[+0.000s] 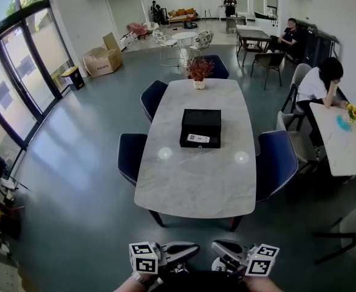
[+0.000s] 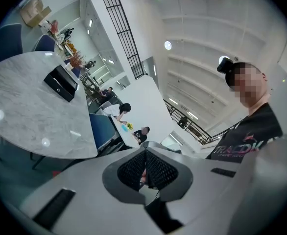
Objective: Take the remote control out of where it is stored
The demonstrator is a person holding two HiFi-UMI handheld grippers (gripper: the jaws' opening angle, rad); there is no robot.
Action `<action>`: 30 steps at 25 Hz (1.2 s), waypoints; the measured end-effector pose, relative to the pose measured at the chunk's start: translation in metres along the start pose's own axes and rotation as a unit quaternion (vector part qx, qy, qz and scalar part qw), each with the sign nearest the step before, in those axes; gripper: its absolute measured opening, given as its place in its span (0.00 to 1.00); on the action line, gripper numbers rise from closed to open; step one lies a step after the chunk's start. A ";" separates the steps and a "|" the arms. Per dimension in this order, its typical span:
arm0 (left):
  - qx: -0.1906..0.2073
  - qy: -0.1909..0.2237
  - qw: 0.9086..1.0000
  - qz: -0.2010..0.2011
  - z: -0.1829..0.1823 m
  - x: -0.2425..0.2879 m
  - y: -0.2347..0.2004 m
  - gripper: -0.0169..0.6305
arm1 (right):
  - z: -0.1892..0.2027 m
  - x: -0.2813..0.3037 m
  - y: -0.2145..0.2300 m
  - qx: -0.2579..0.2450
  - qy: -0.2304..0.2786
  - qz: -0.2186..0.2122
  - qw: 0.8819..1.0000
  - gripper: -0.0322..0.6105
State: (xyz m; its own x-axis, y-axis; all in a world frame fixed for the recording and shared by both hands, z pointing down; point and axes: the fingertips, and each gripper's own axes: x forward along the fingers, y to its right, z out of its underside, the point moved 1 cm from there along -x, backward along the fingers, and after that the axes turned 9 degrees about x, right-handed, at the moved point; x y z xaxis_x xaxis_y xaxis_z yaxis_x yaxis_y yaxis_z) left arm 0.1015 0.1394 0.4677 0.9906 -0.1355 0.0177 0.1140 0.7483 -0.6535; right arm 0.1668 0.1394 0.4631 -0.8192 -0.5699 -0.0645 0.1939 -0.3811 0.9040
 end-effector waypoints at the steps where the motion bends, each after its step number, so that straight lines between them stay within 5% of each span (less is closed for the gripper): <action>1: -0.001 0.003 1.000 -0.001 -0.001 -0.002 -0.001 0.03 | 0.000 0.001 -0.001 -0.001 -0.002 0.000 1.000 0.06; 30: -0.010 0.048 0.999 0.000 -0.032 -0.141 -0.061 0.03 | 0.009 0.145 0.004 -0.009 0.008 0.023 1.000 0.06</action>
State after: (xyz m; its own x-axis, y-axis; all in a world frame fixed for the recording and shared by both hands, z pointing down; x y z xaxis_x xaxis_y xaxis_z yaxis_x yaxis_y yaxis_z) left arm -0.0478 0.0925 0.4807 0.9788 -0.1978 -0.0538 0.1119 0.7353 -0.6685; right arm 0.0439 0.0615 0.4610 -0.8005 -0.5986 -0.0297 0.2407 -0.3665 0.8988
